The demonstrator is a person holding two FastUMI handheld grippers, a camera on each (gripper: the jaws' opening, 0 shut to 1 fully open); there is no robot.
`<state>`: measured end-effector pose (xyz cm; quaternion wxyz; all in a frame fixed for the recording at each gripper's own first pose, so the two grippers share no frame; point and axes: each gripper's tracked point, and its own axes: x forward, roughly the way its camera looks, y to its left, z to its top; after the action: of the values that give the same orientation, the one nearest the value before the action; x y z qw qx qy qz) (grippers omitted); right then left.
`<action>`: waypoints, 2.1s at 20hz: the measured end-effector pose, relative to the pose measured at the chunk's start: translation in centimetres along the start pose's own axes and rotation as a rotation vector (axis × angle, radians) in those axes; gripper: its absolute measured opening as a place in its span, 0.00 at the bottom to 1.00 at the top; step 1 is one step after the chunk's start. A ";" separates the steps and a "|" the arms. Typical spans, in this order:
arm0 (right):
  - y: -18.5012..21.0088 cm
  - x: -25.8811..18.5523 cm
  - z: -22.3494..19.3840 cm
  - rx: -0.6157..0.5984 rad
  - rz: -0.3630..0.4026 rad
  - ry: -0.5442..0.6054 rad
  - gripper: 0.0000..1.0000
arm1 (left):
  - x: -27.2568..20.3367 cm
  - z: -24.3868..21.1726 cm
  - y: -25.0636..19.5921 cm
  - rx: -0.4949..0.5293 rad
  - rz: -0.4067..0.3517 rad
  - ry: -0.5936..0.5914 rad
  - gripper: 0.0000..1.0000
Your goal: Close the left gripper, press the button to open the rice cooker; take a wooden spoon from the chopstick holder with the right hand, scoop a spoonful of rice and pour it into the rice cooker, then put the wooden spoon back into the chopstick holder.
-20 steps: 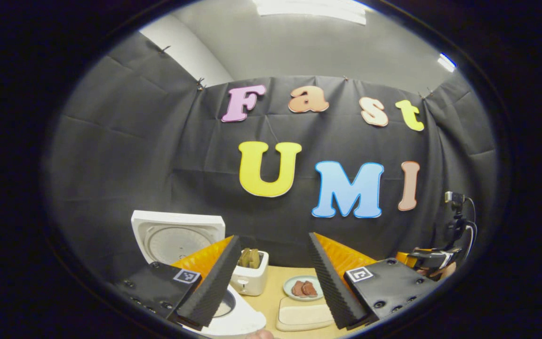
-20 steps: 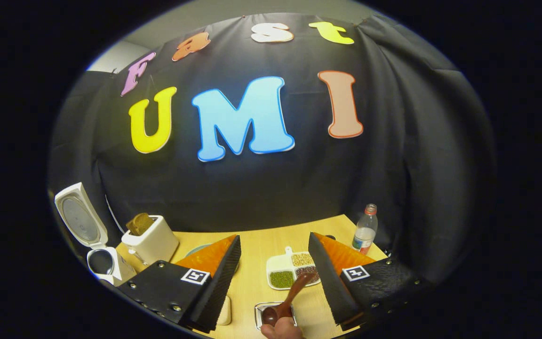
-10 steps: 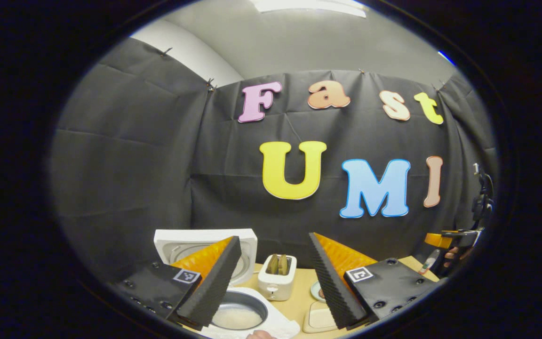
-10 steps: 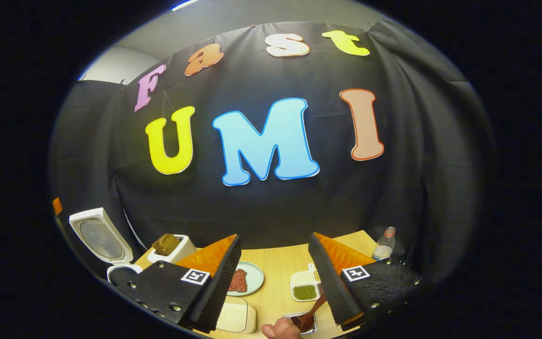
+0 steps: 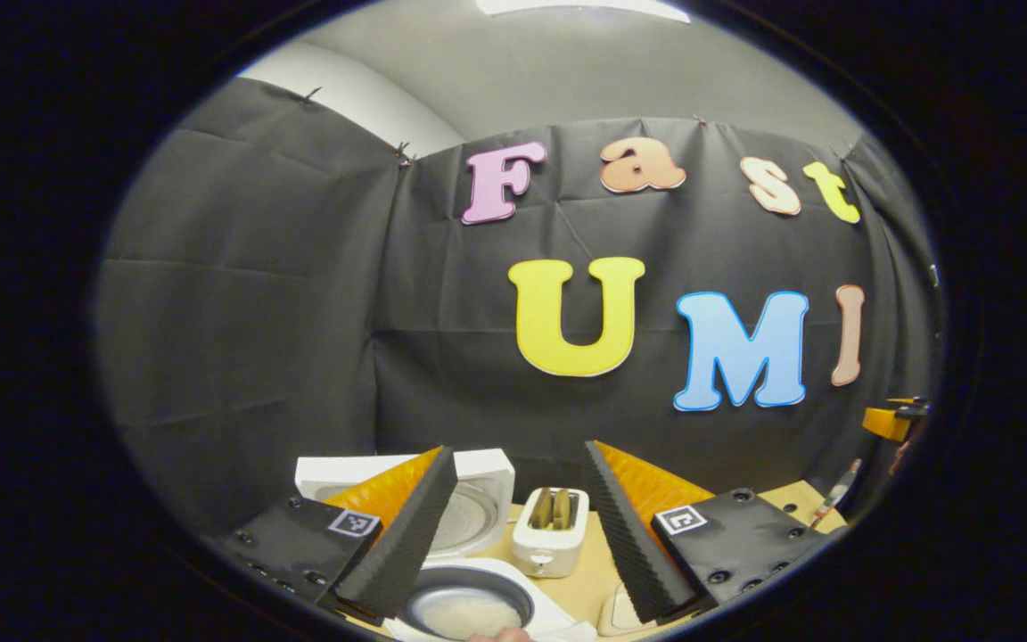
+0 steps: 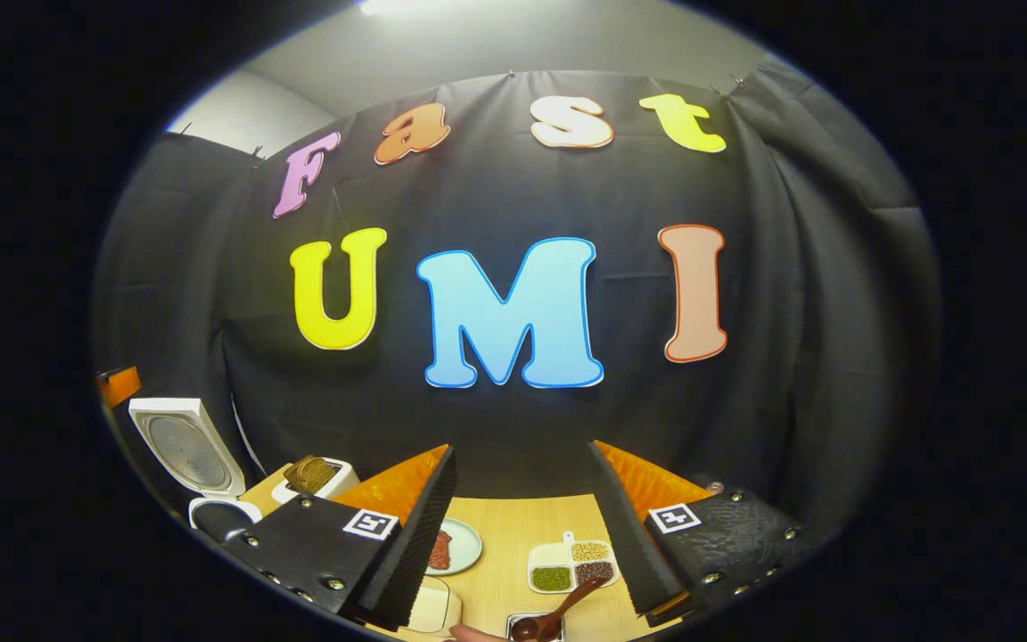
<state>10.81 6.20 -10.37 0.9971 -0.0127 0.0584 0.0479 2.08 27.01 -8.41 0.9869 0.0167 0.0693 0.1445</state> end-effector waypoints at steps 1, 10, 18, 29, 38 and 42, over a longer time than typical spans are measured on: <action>0.0 0.0 0.1 0.002 -0.002 0.001 0.87 | 0.6 0.3 0.6 0.000 0.010 -0.003 0.99; -0.1 2.0 0.4 0.011 0.008 0.013 0.87 | 8.2 1.2 9.7 -0.018 0.171 0.009 0.96; 0.3 4.5 0.2 0.054 0.040 -0.004 0.87 | 13.3 -3.7 12.9 -0.009 0.253 0.133 0.98; 0.9 4.6 -0.4 0.119 0.121 0.009 0.87 | 12.2 -7.8 12.6 -0.011 0.318 0.184 0.95; 2.8 3.0 0.2 0.056 0.163 -0.005 0.87 | 5.5 -9.8 9.5 0.023 0.362 0.073 0.95; 4.5 2.1 0.5 -0.001 0.197 -0.016 0.87 | 2.3 -11.7 7.8 0.037 0.375 0.049 0.95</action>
<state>12.51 10.93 -10.24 0.9880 -0.0068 0.0512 0.1457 0.43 35.33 -19.85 0.9402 0.0440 0.0919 0.3249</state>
